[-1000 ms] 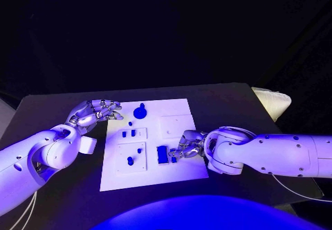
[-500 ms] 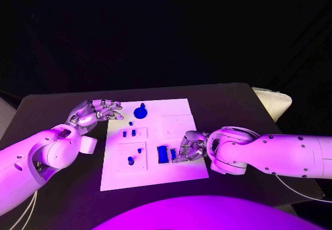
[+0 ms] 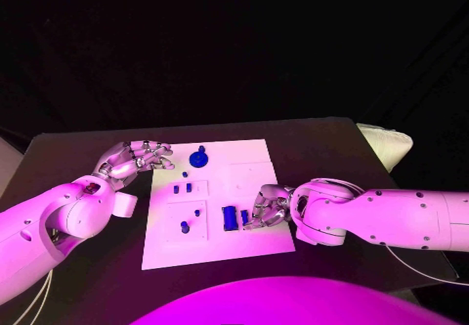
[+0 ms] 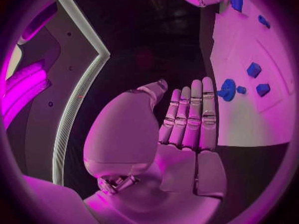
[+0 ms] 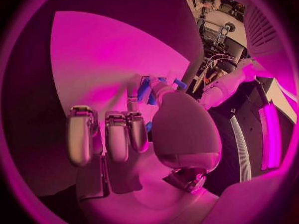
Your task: Assemble the parts on the task board
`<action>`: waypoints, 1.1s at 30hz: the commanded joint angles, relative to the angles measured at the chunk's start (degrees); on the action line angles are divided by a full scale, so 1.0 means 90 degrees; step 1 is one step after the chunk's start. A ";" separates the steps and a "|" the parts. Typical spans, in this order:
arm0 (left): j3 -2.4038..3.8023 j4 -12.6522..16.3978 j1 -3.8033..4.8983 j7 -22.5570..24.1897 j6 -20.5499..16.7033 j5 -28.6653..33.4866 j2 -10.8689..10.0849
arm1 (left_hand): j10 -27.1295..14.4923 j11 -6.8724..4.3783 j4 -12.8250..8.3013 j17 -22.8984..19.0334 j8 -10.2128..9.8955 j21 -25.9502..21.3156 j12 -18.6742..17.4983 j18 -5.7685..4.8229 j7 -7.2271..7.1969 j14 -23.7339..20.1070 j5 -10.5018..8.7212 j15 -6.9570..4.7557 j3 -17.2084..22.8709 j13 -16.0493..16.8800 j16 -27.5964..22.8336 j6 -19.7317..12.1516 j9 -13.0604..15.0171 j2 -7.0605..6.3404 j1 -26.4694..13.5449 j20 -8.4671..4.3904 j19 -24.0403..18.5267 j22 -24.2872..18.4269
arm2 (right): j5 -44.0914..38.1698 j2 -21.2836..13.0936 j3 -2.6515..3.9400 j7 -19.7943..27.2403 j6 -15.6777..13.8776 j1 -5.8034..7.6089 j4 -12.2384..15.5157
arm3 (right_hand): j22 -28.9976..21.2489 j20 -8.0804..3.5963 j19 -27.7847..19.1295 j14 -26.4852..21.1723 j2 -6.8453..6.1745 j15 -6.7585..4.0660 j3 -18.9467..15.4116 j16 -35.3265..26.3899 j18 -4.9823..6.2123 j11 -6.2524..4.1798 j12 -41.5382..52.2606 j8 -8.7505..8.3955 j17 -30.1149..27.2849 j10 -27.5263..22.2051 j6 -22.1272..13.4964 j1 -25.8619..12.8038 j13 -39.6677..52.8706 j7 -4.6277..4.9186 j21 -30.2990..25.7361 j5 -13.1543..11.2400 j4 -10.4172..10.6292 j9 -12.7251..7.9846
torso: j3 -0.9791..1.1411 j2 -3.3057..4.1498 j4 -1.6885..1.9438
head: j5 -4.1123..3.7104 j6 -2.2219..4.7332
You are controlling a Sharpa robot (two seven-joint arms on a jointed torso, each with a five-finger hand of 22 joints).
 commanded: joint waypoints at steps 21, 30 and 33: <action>0.0002 0.0030 0.0001 0.0033 0.0099 -0.0013 -0.0010 | -0.0042 -0.0022 -0.0002 0.0013 0.0045 -0.0050 0.0039 -0.0029 0.0005 -0.0048 0.0010 -0.0001 -0.0003 0.0004 0.0020 -0.0029 -0.0008 0.0035 0.0026 0.0047 0.0021 -0.0018 | -0.0255 0.0096 -0.0002 -0.0007 -0.0153 -0.0092 -0.0115 | 0.1445 -0.0039 0.0536 0.0676 0.0049 -0.0040 0.0003 0.0026 -0.0067 -0.0054 0.0020 0.0039 0.1677 0.0573 0.0002 0.0032 0.1562 0.0013 -0.0008 0.0105 0.0094 -0.0050 | 0.0001 -0.0012 -0.0007 | 0.0029 0.0000; 0.0001 -0.0037 0.0000 0.0059 0.0079 0.0007 0.0010 | -0.0042 -0.0022 -0.0002 0.0013 0.0045 -0.0050 0.0039 -0.0029 0.0005 -0.0048 0.0010 -0.0001 -0.0003 0.0004 0.0020 -0.0029 -0.0008 0.0035 0.0026 0.0047 0.0021 -0.0018 | 0.0884 -0.0199 0.0064 0.1177 -0.0904 -0.0020 -0.0111 | 0.1314 0.0060 0.0431 0.0668 -0.0127 0.0096 -0.1005 -0.0001 0.0022 0.0114 -0.0545 -0.0114 0.1647 0.0326 -0.0499 -0.0122 0.1319 0.0204 -0.0569 0.0964 0.0295 -0.0202 | -0.0015 -0.0038 -0.0015 | 0.0024 0.0000; 0.0001 -0.0105 0.0000 0.0095 0.0045 0.0040 0.0034 | -0.0042 -0.0022 -0.0002 0.0013 0.0045 -0.0050 0.0039 -0.0029 0.0005 -0.0048 0.0010 -0.0001 -0.0003 0.0004 0.0020 -0.0029 -0.0008 0.0035 0.0026 0.0047 0.0021 -0.0018 | 0.1589 -0.0250 0.0084 0.2021 -0.1180 0.0079 -0.0366 | 0.1242 0.0097 0.0377 0.0653 -0.0029 0.0133 -0.1132 -0.0049 0.0072 0.0158 -0.0616 -0.0143 0.1597 0.0280 -0.0633 0.0003 0.1288 0.0254 -0.0883 0.1060 0.0285 -0.0224 | -0.0023 -0.0052 -0.0027 | 0.0029 0.0000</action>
